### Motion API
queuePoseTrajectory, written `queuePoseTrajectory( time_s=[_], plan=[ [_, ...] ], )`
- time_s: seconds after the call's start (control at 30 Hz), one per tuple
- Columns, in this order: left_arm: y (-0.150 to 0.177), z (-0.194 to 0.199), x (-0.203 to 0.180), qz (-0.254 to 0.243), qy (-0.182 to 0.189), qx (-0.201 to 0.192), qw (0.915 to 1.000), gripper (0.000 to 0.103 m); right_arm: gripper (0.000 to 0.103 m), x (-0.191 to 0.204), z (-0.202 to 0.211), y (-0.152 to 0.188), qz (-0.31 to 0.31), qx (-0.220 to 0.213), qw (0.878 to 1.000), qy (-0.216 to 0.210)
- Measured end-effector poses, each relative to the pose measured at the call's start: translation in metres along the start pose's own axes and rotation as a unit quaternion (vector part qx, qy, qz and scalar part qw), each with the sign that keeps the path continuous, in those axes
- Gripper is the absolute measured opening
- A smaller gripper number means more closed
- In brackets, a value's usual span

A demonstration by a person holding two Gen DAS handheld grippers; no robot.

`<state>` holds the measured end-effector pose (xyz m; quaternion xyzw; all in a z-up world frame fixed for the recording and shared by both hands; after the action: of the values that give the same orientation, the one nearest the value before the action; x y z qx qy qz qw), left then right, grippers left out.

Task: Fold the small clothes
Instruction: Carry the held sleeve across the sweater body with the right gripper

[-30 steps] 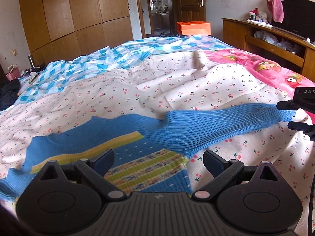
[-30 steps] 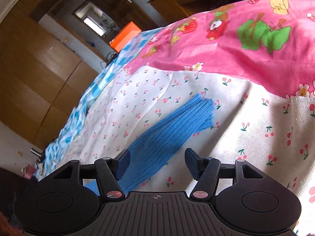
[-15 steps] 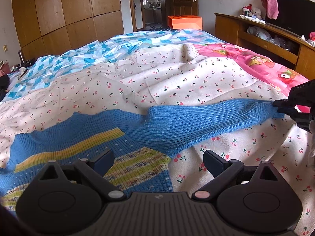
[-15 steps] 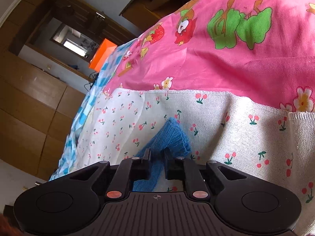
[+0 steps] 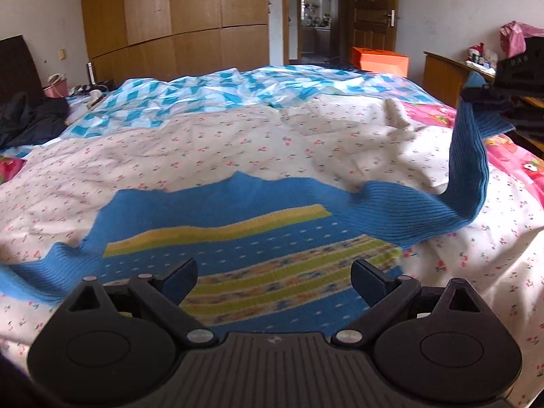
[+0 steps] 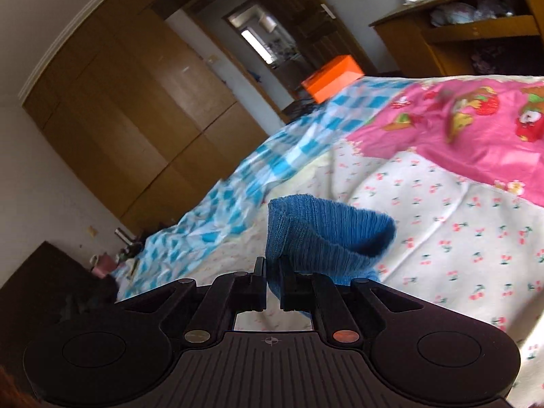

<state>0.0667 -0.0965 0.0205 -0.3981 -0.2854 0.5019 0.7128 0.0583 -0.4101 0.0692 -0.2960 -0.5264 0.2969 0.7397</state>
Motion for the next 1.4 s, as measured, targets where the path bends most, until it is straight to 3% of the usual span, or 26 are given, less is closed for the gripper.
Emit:
queuePoseTrajectory(
  time_s=[0.13, 0.23, 0.33, 0.4, 0.5, 0.53, 0.83, 0.97, 1.07, 1.2, 1.3, 1.4],
  plan=[
    [0.022, 0.011, 0.052, 0.021, -0.048, 0.006, 0.9986, 0.101, 0.008, 0.094, -0.035, 0.052, 0.085, 0.070, 0.991, -0.072],
    [0.040, 0.018, 0.090, 0.036, -0.085, 0.013, 0.9956, 0.101, 0.008, 0.154, -0.061, 0.111, 0.153, 0.123, 0.974, -0.113],
    [0.056, 0.024, 0.122, 0.056, -0.122, 0.017, 0.9908, 0.101, 0.008, 0.197, -0.078, 0.181, 0.236, 0.177, 0.945, -0.142],
    [0.067, 0.028, 0.140, 0.072, -0.140, 0.020, 0.9874, 0.101, 0.008, 0.213, -0.084, 0.236, 0.296, 0.218, 0.918, -0.147],
    [0.073, 0.028, 0.161, 0.108, -0.142, 0.026, 0.9837, 0.101, 0.010, 0.218, -0.084, 0.290, 0.351, 0.262, 0.887, -0.145],
    [0.072, 0.028, 0.165, 0.119, -0.138, 0.023, 0.9830, 0.101, 0.011, 0.220, -0.082, 0.299, 0.371, 0.258, 0.881, -0.142],
    [0.071, 0.036, 0.178, 0.159, -0.118, 0.002, 0.9801, 0.101, 0.016, 0.241, -0.075, 0.310, 0.463, 0.213, 0.850, -0.136],
    [0.070, 0.041, 0.183, 0.165, -0.124, -0.008, 0.9785, 0.101, 0.008, 0.248, -0.083, 0.317, 0.457, 0.216, 0.854, -0.125],
    [0.070, 0.045, 0.187, 0.173, -0.129, -0.015, 0.9763, 0.101, 0.007, 0.256, -0.073, 0.315, 0.455, 0.206, 0.855, -0.144],
    [0.072, 0.047, 0.193, 0.189, -0.130, -0.019, 0.9731, 0.101, 0.007, 0.267, -0.058, 0.318, 0.462, 0.197, 0.846, -0.178],
    [0.072, 0.046, 0.194, 0.187, -0.140, -0.018, 0.9721, 0.101, 0.013, 0.267, -0.065, 0.332, 0.474, 0.240, 0.827, -0.183],
    [0.073, 0.046, 0.197, 0.185, -0.154, -0.017, 0.9705, 0.101, 0.014, 0.262, -0.066, 0.334, 0.467, 0.252, 0.828, -0.183]
  ],
)
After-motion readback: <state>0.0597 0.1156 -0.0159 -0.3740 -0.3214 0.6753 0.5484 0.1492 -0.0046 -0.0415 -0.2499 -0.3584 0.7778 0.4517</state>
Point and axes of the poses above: each gripper's, at about its wrist camera, not at the fingertips, and z roughly against the way its jaws point, x to its left, y to its underside, the point moved 2 cm from there along -z, roughly the way its jaws point, and after that the axes turned 9 degrees about -x, right-handed, at the moved point
